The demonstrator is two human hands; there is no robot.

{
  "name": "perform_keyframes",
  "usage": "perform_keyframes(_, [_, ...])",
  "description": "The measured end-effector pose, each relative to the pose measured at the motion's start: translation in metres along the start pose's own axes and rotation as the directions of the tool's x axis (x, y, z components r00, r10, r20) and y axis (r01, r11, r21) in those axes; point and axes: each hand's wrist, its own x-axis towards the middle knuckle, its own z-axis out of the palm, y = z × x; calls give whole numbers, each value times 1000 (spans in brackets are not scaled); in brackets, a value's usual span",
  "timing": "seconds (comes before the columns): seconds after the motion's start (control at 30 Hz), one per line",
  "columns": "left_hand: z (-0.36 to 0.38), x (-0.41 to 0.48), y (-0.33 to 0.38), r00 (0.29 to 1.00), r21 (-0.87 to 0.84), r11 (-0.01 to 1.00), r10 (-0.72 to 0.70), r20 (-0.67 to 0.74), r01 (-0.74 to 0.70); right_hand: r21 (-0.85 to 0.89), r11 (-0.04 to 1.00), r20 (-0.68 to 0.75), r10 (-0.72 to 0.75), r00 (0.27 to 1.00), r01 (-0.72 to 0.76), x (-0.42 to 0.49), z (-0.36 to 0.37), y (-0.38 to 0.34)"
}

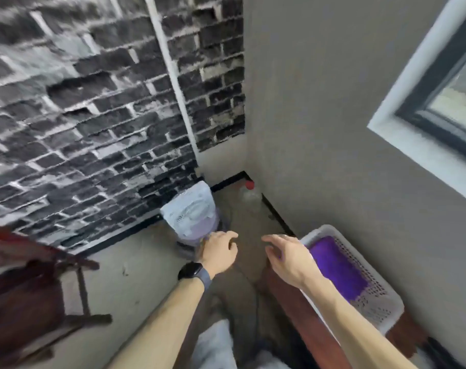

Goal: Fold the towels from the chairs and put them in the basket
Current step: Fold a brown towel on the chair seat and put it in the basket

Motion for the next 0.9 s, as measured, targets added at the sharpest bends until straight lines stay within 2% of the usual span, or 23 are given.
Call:
perform_keyframes(0.1, [-49,-54,-72,951,-172,960,-253,-180,223,-49,958,50,-281,959,283,26,14,-88])
perform_keyframes(0.23, [-109,-149,-164,765,-260,865,-501,-404,429,-23,863,157,-495,855,504,37,44,-219])
perform_keyframes(0.37, [-153,-249,-245,577,-318,756,-646,-500,572,68,699,216,-707,674,711,26,82,-338])
perform_keyframes(0.43, [-169,-293,-280,481,-370,705,-694,-535,605,93,631,212,-768,604,770,19,104,-391])
perform_keyframes(0.5, [-184,-330,-313,415,-414,664,-728,-545,623,93,577,223,-806,548,811,14,126,-440])
perform_keyframes(0.7, [-238,-400,-400,307,-455,627,-742,-596,632,149,460,208,-880,427,875,6,170,-557])
perform_keyframes(0.9, [-282,-412,-464,282,-501,637,-740,-611,586,126,471,194,-875,444,873,27,200,-634])
